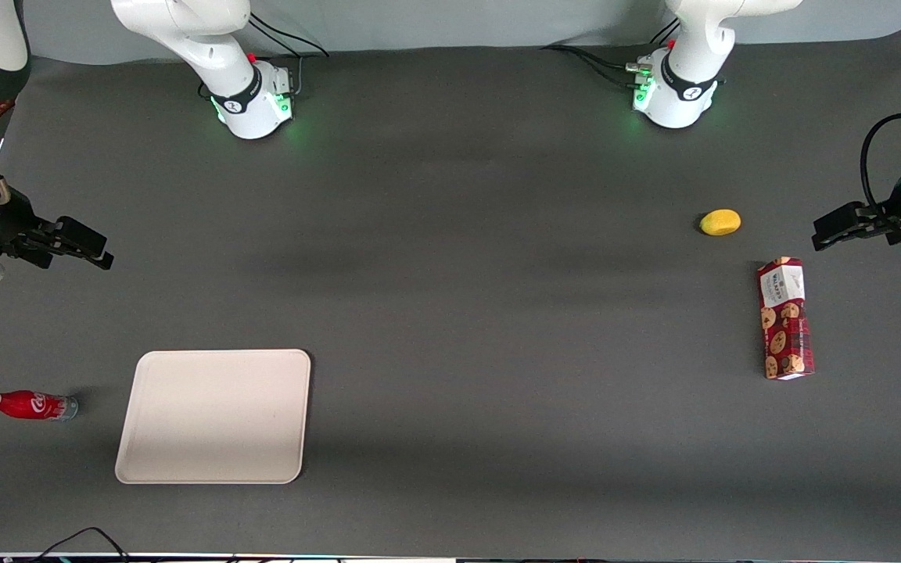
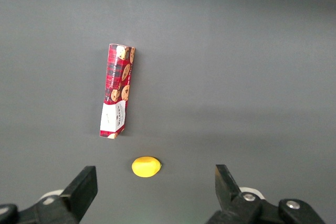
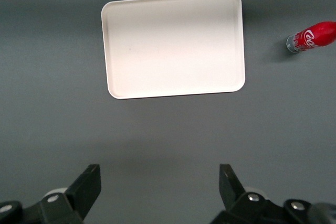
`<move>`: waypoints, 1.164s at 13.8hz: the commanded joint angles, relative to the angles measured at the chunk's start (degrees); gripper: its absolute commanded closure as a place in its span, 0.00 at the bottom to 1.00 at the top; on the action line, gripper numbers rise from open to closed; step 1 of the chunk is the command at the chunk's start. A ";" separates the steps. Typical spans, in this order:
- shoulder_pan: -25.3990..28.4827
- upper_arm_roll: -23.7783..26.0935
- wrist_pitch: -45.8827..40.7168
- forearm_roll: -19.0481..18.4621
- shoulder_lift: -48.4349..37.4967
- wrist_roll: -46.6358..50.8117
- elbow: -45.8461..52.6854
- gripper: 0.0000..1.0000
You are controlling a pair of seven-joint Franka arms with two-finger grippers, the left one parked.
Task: Place coke bottle on tray
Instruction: 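Move the open right gripper down over the red Coca-Cola bottle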
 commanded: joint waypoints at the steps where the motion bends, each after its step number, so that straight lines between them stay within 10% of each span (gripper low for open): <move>1: -0.24 0.08 0.88 1.04 0.14 0.96 -0.32 0.00; 16: -12.24 -8.36 1.67 -3.79 13.81 -16.57 11.85 0.00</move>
